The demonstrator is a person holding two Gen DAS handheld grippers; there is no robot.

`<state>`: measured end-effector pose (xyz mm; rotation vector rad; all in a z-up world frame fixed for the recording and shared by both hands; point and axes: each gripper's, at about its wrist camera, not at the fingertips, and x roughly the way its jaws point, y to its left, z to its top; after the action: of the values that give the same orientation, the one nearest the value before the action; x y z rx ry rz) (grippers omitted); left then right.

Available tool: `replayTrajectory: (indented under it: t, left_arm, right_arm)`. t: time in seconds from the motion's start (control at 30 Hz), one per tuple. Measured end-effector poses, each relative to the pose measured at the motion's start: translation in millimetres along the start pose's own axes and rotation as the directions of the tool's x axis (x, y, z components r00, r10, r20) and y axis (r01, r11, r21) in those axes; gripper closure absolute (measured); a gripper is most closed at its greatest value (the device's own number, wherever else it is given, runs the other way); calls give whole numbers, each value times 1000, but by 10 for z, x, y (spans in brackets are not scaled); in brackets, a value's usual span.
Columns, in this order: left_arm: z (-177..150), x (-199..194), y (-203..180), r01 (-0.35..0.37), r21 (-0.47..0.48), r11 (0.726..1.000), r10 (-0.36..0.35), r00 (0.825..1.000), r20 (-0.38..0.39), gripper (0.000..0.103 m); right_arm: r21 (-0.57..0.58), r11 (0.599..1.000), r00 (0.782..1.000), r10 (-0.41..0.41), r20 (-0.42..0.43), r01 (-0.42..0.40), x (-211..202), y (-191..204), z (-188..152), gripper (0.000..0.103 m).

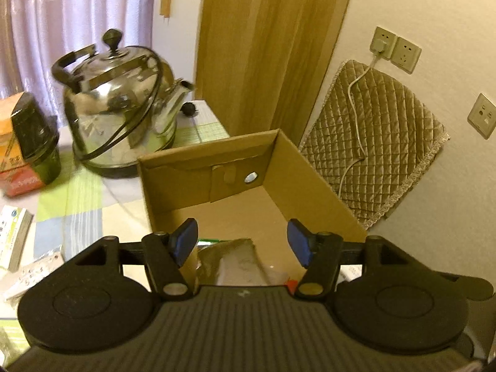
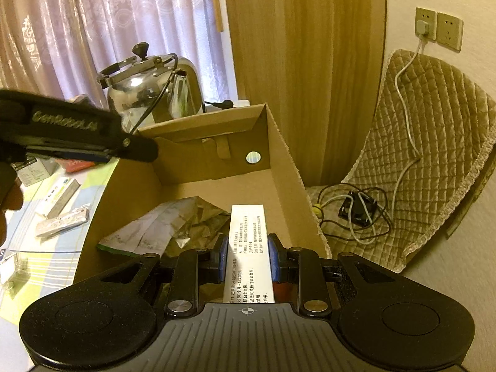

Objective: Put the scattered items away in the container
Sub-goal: 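Lower both items into the cardboard box and open both tools to release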

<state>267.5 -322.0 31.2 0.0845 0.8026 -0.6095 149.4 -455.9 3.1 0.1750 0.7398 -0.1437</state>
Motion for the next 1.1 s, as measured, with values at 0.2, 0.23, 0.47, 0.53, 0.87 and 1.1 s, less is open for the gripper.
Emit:
replayTrajectory:
  t: [0.2, 0.23, 0.47, 0.53, 0.87, 1.1]
  left_arm:
    - [-139, -146, 173, -18, -23, 1000, 18, 1000, -4, 43]
    - [-159, -169, 199, -22, -27, 999, 22, 1000, -4, 42]
    - [-251, -282, 320, -38, -42, 998, 38, 999, -4, 42]
    - [-265, -300, 341, -39, -44, 998, 39, 999, -6, 42]
    - [-292, -390, 442, -39, -57, 998, 38, 999, -7, 41]
    - [-348, -531, 565, -48, -83, 995, 47, 999, -6, 40]
  right_arm:
    - [-9, 1000, 1000, 3, 0, -3, 2, 43, 5, 74]
    - [-11, 1000, 1000, 3, -1, -3, 2, 51, 5, 74]
    - [-26, 1000, 1000, 2, -8, -2, 7, 112, 3, 74]
    - [-30, 1000, 1000, 1, -9, -1, 8, 130, 5, 74]
    - [-65, 998, 1000, -16, 16, 17, 31, 223, 88, 73]
    - [-57, 998, 999, -27, 30, 28, -49, 210, 129, 73]
